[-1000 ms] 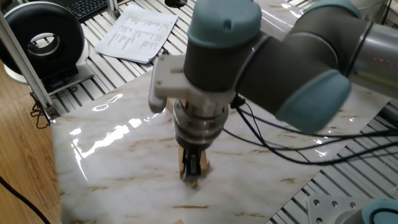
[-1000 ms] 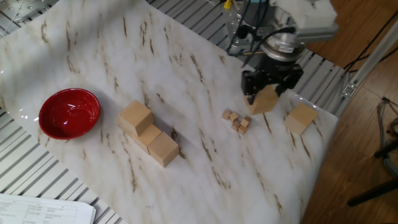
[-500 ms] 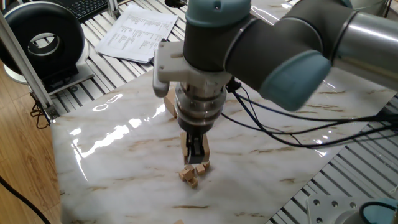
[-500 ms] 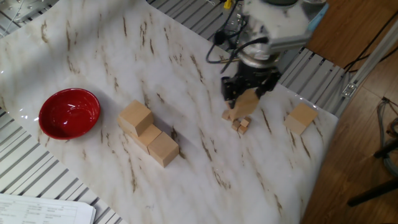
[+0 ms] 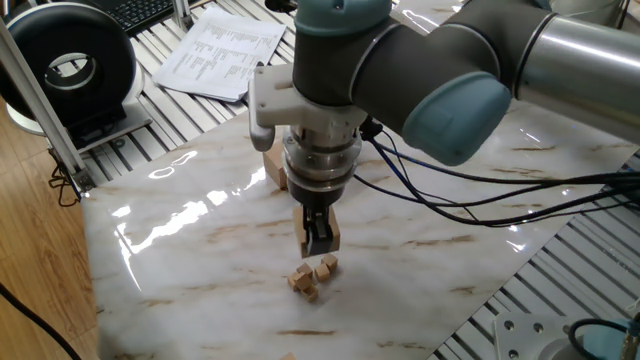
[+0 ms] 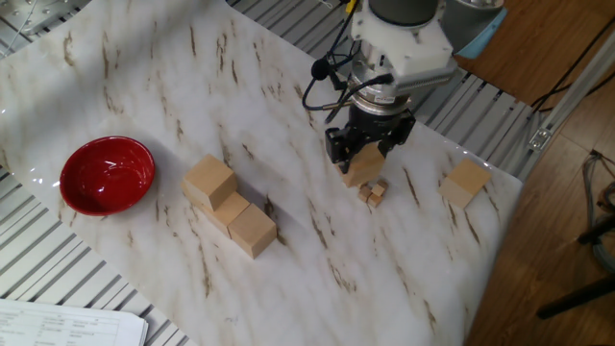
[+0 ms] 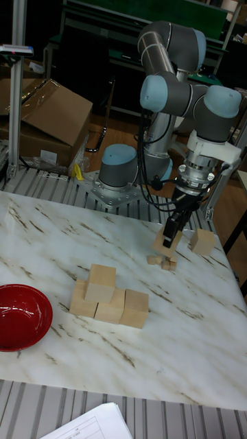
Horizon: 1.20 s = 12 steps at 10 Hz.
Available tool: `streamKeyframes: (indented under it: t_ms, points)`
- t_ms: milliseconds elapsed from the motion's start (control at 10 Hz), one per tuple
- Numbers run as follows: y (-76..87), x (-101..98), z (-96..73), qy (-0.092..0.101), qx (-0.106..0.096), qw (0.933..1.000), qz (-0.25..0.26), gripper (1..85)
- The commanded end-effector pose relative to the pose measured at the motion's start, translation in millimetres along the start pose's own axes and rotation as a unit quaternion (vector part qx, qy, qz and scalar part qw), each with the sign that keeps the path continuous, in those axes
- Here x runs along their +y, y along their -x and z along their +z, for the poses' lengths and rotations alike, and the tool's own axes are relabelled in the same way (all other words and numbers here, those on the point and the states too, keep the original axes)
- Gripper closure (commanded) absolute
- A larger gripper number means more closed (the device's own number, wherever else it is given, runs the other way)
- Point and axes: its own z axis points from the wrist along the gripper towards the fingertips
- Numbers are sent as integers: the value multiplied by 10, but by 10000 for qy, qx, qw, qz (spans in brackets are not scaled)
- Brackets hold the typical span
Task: Stack the blocks into a pyramid shape
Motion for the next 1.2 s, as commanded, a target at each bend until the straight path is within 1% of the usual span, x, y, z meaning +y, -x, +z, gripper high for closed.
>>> streamKeyframes:
  t_ms: [0, 100, 300, 500, 600, 700, 800, 900, 1000, 1100]
  points:
    - [-3, 57, 3, 174, -2, 9998, 6, 847]
    - [-34, -14, 5, 38, 57, 10000, -30, 847]
    - [-36, -40, 5, -12, 61, 9999, 160, 847]
    - [72, -166, 0, -247, -158, 9984, 474, 847]
    - [125, -250, -7, -401, -274, 9970, 603, 847]
    - [118, -291, -11, -486, -256, 9976, 428, 847]
    - [147, -255, -9, -408, -317, 9968, 614, 847]
    - [166, -262, -11, -418, -355, 9964, 654, 847]
    - [173, -230, -9, -351, -369, 9959, 743, 847]
    - [167, -220, -8, -332, -357, 9959, 766, 847]
